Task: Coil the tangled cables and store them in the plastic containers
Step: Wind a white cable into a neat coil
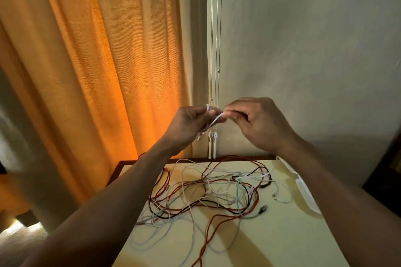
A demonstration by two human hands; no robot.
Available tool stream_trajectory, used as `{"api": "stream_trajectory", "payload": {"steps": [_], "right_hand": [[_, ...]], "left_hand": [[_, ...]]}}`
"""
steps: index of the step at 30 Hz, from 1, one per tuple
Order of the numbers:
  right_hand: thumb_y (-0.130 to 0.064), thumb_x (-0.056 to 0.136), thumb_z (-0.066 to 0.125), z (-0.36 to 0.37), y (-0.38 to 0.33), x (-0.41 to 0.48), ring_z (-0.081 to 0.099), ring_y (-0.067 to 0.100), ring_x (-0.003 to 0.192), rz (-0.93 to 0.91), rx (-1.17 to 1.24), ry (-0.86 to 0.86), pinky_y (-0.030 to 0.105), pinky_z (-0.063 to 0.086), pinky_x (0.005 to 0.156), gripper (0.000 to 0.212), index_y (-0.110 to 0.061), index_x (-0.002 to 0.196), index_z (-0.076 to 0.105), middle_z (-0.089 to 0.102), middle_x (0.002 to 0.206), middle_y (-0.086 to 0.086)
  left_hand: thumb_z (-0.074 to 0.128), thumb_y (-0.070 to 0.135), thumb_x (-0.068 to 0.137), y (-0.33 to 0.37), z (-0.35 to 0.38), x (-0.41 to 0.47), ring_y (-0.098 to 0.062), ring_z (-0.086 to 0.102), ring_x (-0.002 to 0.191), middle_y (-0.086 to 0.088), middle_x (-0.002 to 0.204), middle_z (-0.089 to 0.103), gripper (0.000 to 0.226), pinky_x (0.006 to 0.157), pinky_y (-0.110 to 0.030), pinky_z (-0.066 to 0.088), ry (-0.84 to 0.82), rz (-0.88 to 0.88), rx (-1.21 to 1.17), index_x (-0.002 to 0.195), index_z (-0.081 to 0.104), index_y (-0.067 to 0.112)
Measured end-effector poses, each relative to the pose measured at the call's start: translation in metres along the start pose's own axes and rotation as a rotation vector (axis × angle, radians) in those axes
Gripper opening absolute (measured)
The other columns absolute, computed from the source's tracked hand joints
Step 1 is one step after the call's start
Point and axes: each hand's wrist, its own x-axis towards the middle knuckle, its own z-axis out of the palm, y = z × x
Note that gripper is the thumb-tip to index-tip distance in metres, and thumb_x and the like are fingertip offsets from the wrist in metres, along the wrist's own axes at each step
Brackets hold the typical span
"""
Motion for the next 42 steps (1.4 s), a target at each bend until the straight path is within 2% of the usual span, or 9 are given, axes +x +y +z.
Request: {"api": "stream_trajectory", "payload": {"steps": [3,10,18,22,25,34,38,41,42], "right_hand": [[-0.025,0.091,0.073,-0.011,0.01,0.008,0.066,0.006,0.074,0.019,0.062,0.047,0.027,0.055,0.071,0.012,-0.017,0.097,0.08,0.076,0.088,-0.005],[-0.02,0.084,0.08,-0.01,0.029,0.019,0.069,0.001,0.08,0.14,0.299,0.017,0.012,0.05,0.073,0.007,-0.022,0.091,0.08,0.073,0.084,-0.014],[-0.001,0.097,0.057,0.043,0.018,-0.018,0.067,0.006,0.071,0.399,0.87,-0.089,0.022,0.052,0.067,0.035,-0.027,0.085,0.078,0.075,0.077,-0.007],[-0.022,0.106,0.054,0.069,-0.007,-0.045,0.045,0.011,0.054,0.501,0.823,-0.217,0.027,0.038,0.055,0.037,-0.025,0.071,0.066,0.053,0.06,-0.001],[-0.039,0.104,0.051,0.067,-0.02,-0.059,0.047,0.001,0.055,0.458,0.72,-0.287,0.016,0.038,0.054,0.026,-0.03,0.099,0.075,0.054,0.06,-0.011],[-0.033,0.102,0.053,0.022,-0.029,-0.046,0.055,0.014,0.069,0.181,-0.031,-0.407,0.036,0.046,0.063,0.022,-0.03,0.081,0.056,0.056,0.076,-0.006],[-0.027,0.1,0.056,-0.006,-0.03,-0.029,0.054,0.011,0.077,0.064,-0.141,-0.449,0.03,0.043,0.068,0.016,-0.023,0.099,0.072,0.053,0.083,-0.012],[-0.03,0.099,0.061,-0.018,-0.028,-0.016,0.054,0.007,0.078,-0.014,-0.183,-0.452,0.028,0.045,0.069,0.015,-0.026,0.104,0.075,0.056,0.084,-0.013],[-0.028,0.098,0.064,-0.022,-0.026,-0.011,0.055,0.006,0.078,-0.024,-0.182,-0.453,0.027,0.047,0.07,0.014,-0.025,0.103,0.076,0.059,0.085,-0.013]], "left_hand": [[0.048,0.015,0.108,0.003,-0.004,-0.01,-0.029,0.074,0.106,-0.016,0.102,0.078,0.03,0.106,-0.045,0.052,-0.167,-0.047,0.013,0.118,0.066,-0.007],[0.045,0.009,0.108,0.019,0.001,-0.016,-0.035,0.072,0.106,-0.024,0.106,0.075,0.026,0.101,-0.043,0.055,-0.387,-0.152,-0.044,0.116,0.059,-0.011],[0.041,0.003,0.097,0.031,0.019,-0.031,-0.036,0.075,0.099,-0.026,0.104,0.075,0.028,0.093,-0.041,0.06,-0.313,-0.155,-0.777,0.111,0.062,-0.008],[0.032,0.004,0.099,0.024,0.024,-0.026,-0.041,0.061,0.127,-0.031,0.13,0.064,0.039,0.114,-0.045,0.044,-0.157,-0.038,-0.915,0.126,0.056,-0.011],[0.032,0.002,0.105,0.011,0.013,-0.019,-0.039,0.058,0.132,-0.03,0.136,0.061,0.035,0.117,-0.046,0.04,-0.033,0.004,-0.835,0.131,0.053,-0.009],[0.048,0.002,0.105,-0.014,0.013,-0.024,-0.026,0.068,0.12,-0.018,0.122,0.073,0.026,0.107,-0.036,0.052,-0.029,-0.099,-0.278,0.126,0.063,-0.003],[0.05,0.002,0.105,0.0,0.014,-0.03,-0.021,0.073,0.096,-0.01,0.098,0.078,0.028,0.089,-0.034,0.058,-0.167,-0.151,-0.12,0.102,0.077,0.007],[0.053,0.013,0.1,0.006,0.009,-0.03,-0.035,0.063,0.082,-0.031,0.086,0.066,0.029,0.077,-0.059,0.045,-0.268,-0.141,-0.013,0.087,0.071,-0.006],[0.052,0.015,0.097,0.007,0.007,-0.03,-0.043,0.066,0.093,-0.036,0.096,0.066,0.034,0.1,-0.069,0.045,-0.318,-0.161,-0.025,0.097,0.066,-0.015]]}}
